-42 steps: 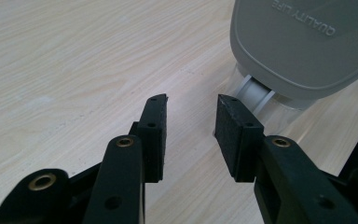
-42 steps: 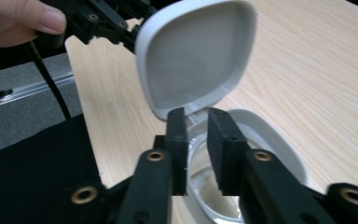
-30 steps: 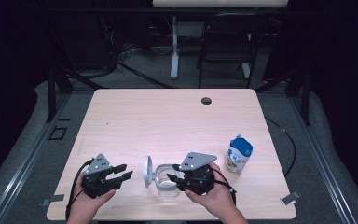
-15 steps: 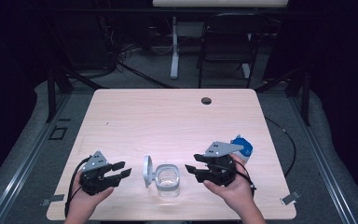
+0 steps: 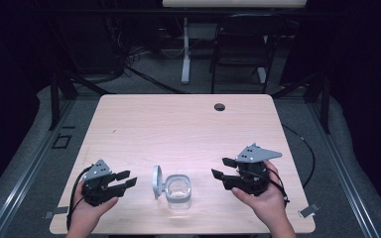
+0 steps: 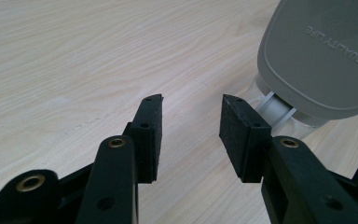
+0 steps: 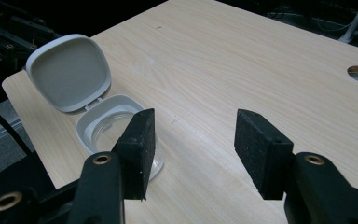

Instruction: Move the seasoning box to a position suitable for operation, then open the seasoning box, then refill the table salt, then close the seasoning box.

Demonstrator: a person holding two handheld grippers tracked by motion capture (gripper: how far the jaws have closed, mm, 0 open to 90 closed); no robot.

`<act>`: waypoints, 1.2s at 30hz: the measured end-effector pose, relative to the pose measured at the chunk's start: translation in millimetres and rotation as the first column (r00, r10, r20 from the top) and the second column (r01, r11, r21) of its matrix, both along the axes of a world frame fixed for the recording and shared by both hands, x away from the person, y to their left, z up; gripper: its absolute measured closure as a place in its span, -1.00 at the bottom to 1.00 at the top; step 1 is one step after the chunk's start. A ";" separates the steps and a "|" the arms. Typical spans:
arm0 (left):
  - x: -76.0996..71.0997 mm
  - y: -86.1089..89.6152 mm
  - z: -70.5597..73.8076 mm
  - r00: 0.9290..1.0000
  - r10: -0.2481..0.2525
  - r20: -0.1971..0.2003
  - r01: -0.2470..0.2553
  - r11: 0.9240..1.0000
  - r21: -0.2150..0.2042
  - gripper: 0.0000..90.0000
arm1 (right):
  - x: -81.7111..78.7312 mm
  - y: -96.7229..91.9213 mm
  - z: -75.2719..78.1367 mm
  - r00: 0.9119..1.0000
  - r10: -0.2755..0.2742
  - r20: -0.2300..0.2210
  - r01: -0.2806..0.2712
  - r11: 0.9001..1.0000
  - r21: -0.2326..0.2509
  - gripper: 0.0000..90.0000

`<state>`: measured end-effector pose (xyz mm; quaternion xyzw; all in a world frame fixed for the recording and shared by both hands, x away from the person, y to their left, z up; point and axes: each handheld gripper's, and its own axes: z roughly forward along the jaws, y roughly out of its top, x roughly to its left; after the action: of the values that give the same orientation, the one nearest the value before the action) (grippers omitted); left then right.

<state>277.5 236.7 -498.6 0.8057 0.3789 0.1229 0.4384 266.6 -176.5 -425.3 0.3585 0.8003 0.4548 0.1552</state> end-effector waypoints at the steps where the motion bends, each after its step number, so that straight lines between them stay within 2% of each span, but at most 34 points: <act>1: 0.4 0.2 0.2 1.000 -0.001 -0.001 0.001 1.000 0.002 0.33 | -0.6 -2.0 2.0 1.000 -0.003 0.001 0.003 1.000 0.003 0.06; 6: 1.9 -0.7 1.8 1.000 0.007 0.003 -0.007 1.000 -0.017 0.27 | -5.1 -13.9 9.2 1.000 -0.018 -0.005 0.018 1.000 0.007 0.03; 9: 2.4 -0.9 1.6 1.000 0.007 0.004 -0.007 1.000 -0.013 0.27 | -6.6 -18.6 11.1 1.000 -0.026 -0.012 0.026 1.000 0.009 0.03; 13: 3.9 -1.0 1.7 1.000 0.008 0.001 -0.008 1.000 -0.005 0.28 | -9.1 -25.1 13.4 0.999 -0.040 -0.022 0.040 0.999 -0.006 0.03; 14: 4.7 -1.5 2.0 1.000 0.012 0.003 -0.012 1.000 -0.008 0.28 | -10.5 -29.0 13.9 0.999 -0.048 -0.025 0.047 0.999 -0.024 0.03; 21: 8.0 -2.0 4.5 1.000 0.015 0.008 -0.014 1.000 -0.015 0.27 | -13.7 -41.6 15.2 0.996 -0.086 -0.023 0.085 0.996 -0.030 0.03; 27: 11.1 -1.9 3.3 1.000 0.013 0.004 -0.013 1.000 0.001 0.27 | -15.6 -56.8 13.6 0.989 -0.146 -0.036 0.144 0.988 -0.052 0.03; 36: 14.8 4.0 4.7 0.999 0.042 0.001 -0.042 0.999 -0.026 0.22 | -18.9 -76.7 16.7 0.973 -0.222 -0.058 0.217 0.973 -0.082 0.03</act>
<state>292.3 240.7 -493.9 0.7917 0.3971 0.1279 0.4462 247.7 -253.1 -408.6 0.4538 0.7769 0.3924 0.1913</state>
